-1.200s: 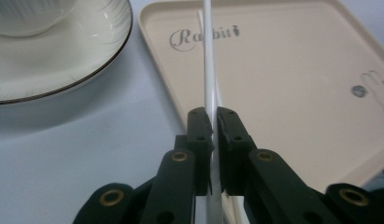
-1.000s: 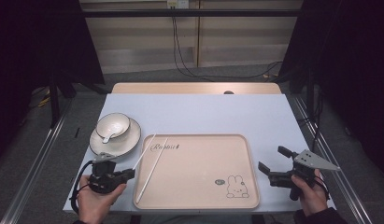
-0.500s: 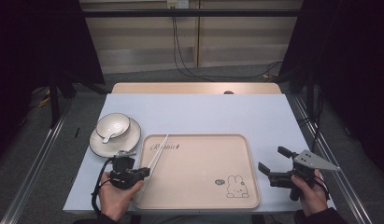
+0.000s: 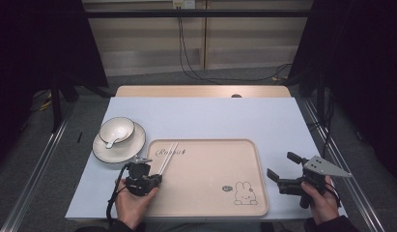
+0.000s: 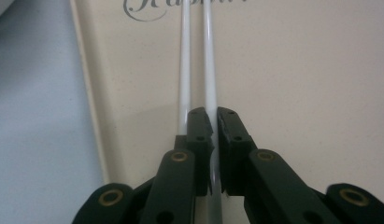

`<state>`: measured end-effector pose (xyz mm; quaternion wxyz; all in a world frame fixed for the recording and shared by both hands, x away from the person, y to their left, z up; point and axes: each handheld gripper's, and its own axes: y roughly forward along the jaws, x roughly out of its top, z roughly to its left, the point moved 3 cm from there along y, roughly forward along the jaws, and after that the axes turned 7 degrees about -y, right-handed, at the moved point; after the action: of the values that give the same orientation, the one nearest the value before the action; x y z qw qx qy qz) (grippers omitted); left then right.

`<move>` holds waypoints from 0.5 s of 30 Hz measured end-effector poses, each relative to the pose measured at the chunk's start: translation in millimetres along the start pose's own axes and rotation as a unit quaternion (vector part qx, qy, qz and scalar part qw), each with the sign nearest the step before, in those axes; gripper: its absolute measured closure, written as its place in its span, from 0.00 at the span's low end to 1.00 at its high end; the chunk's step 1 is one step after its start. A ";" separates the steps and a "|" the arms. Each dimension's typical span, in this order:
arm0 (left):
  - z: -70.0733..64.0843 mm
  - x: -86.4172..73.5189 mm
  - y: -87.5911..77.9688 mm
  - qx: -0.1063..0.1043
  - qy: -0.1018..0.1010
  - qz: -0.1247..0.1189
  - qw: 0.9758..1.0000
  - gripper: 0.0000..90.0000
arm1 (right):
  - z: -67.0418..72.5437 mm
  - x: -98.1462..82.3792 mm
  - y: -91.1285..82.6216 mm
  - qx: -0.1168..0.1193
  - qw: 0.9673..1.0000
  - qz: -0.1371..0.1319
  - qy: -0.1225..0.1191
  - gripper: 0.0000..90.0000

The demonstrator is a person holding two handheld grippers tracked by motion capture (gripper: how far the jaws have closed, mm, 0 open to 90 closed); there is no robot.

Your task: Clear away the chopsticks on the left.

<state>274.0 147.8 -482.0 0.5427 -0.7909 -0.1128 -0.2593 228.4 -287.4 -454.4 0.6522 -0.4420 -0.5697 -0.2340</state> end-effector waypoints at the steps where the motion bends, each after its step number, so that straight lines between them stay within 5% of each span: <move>1: 0.0 0.0 0.0 0.000 0.000 0.000 1.000 0.94 | 0.0 0.0 0.0 0.000 1.000 0.000 0.000 0.02; 15: 0.1 1.0 2.8 -0.013 0.009 0.006 1.000 0.92 | 0.4 -0.2 -1.0 -0.001 1.000 0.000 0.000 0.02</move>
<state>276.1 146.7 -483.7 0.5346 -0.7963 -0.0994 -0.2648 227.4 -287.6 -454.3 0.6519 -0.4422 -0.5697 -0.2345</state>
